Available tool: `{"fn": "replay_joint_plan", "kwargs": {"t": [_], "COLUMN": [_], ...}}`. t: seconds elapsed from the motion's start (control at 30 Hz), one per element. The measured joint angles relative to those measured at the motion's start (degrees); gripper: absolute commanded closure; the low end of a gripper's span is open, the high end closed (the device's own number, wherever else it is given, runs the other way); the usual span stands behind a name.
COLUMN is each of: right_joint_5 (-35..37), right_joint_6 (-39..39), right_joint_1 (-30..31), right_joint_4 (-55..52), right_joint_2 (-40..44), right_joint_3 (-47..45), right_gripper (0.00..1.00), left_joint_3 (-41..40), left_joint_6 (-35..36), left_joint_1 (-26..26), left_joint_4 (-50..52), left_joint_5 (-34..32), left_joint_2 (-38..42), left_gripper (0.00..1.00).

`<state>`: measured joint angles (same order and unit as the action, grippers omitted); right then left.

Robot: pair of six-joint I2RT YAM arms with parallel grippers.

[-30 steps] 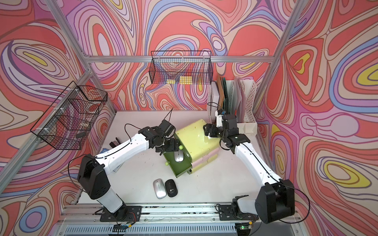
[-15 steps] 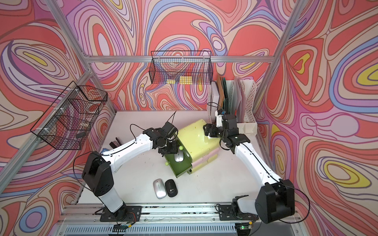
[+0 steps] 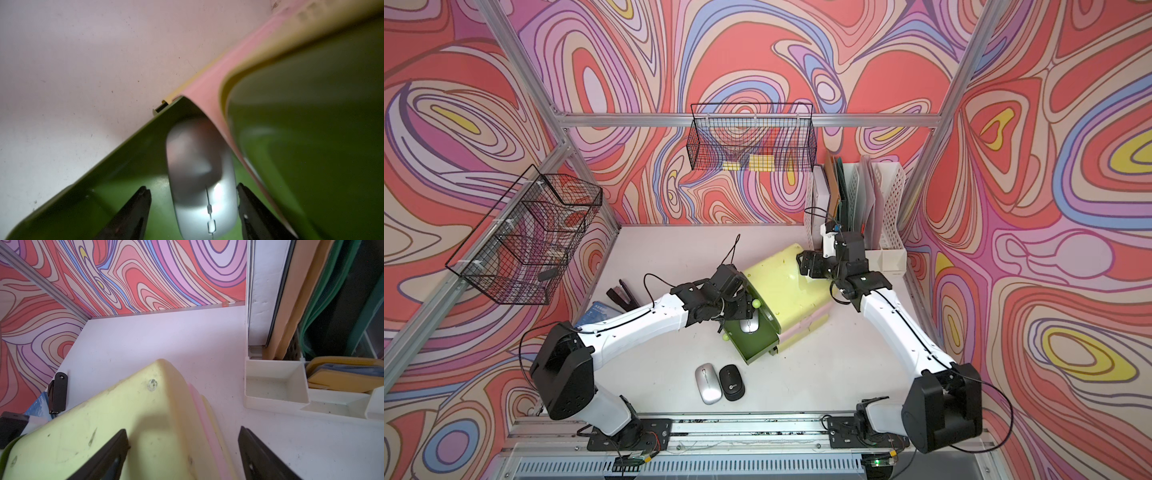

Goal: Take the mice out of the drawer
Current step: Pick up the mouse from the drawer.

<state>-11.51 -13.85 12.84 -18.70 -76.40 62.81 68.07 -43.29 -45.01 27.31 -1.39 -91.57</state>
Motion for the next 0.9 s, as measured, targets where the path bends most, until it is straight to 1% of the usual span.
{"fn": "replay_joint_plan", "kwargs": {"t": [0.07,0.23,0.4,0.57,0.8,0.9], "right_joint_5": [0.35,1.86,2.95,3.06,3.28,3.61], "right_joint_6": [0.35,1.38,1.86,2.14,2.25,2.32], "right_joint_1": [-0.02,-0.11,-0.42,-0.42,-0.39,-0.42], "right_joint_4": [0.07,0.2,0.11,0.09,0.02,0.04], "right_joint_2": [-0.02,-0.02,-0.11,-0.13,-0.11,-0.11], "right_joint_3": [0.17,0.72,0.74,0.74,0.74,0.85], "right_gripper": [0.13,0.13,0.13,0.13,0.13,0.13], "left_joint_3": [0.68,4.85,6.14,6.16,4.42,1.99], "left_joint_6": [1.05,3.48,4.74,7.96,11.76,13.09], "left_joint_1": [-0.74,-3.52,-4.22,-4.46,-4.87,-6.01], "left_joint_4": [-0.28,-0.24,0.09,0.07,-0.94,-2.8], "left_joint_5": [-0.55,-3.78,-7.02,-10.36,-10.45,-11.65], "left_joint_2": [-0.52,-4.76,-6.29,-6.69,-5.4,-3.61], "left_gripper": [0.24,0.24,0.24,0.23,0.22,0.22]}}
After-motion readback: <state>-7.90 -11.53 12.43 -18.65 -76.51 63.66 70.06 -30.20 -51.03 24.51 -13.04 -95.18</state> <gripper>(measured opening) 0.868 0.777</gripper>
